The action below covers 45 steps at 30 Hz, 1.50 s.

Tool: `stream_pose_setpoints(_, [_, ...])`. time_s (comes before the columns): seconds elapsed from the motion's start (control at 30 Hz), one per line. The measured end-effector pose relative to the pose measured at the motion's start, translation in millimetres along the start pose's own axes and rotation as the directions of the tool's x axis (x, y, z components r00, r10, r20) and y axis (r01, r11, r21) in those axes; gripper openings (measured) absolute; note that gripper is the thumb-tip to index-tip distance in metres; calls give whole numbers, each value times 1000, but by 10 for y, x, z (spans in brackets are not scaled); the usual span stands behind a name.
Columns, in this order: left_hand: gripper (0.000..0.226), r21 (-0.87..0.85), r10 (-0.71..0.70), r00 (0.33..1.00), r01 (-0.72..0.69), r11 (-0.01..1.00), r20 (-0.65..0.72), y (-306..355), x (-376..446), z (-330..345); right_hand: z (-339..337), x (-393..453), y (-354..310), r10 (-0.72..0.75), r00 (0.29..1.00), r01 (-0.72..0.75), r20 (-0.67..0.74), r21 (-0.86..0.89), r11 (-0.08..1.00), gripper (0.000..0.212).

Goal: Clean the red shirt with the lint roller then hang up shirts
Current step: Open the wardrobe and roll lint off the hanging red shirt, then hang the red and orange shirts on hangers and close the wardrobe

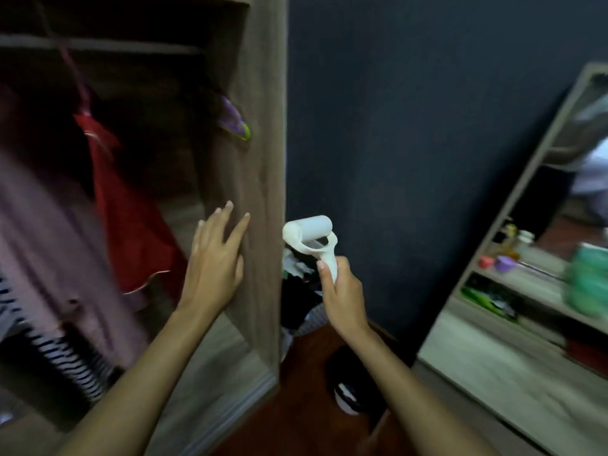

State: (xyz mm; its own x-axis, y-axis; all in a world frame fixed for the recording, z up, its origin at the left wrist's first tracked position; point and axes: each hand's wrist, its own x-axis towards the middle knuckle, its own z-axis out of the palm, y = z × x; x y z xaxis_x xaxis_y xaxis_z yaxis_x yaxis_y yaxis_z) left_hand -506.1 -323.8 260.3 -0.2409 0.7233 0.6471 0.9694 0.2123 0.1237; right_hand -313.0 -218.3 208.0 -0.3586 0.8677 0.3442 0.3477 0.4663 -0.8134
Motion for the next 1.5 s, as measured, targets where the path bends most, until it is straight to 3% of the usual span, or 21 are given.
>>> stream_pose_setpoints(0.23, [68,-220,154,985,-133,966,80,1433,256,946,-1263,-113,1014,183,969,-201,-165,-104,974,28])
stream_pose_setpoints(0.43, [64,-397,201,951,-96,913,233,2877,58,1915,-2267,-397,2193,375,893,-431,-250,-230,872,31])
stream_pose_setpoints(0.57, [67,-382,240,875,-69,922,421,3557,-287,2586,-2676,-632,2985,526,810,-582,-261,-245,775,26])
stream_pose_setpoints(0.73, [74,-325,247,753,-47,945,610,4133,-612,3205,-2994,-947,3828,686,692,-721,-224,-261,642,36])
stream_pose_setpoints(0.83, [78,-298,219,706,-11,954,674,4337,-774,3396,-3086,-1010,4144,739,646,-753,-188,-313,579,31])
stream_pose_setpoints(0.93, [78,-290,207,678,10,957,706,4489,-859,3527,-3161,-985,4308,784,607,-772,-130,-330,543,45])
stream_pose_setpoints(1.07, [76,-289,211,658,10,957,723,4578,-914,3632,-3212,-965,4474,787,613,-749,-63,-361,555,53])
stream_pose_setpoints(1.3, [77,-253,160,655,49,966,738,4574,-938,3668,-3178,-1011,4666,763,640,-733,-87,-365,574,49])
stream_pose_setpoints(1.5, [77,-194,119,694,31,980,710,4375,-906,3566,-3101,-932,4640,568,785,-598,-245,-539,593,55])
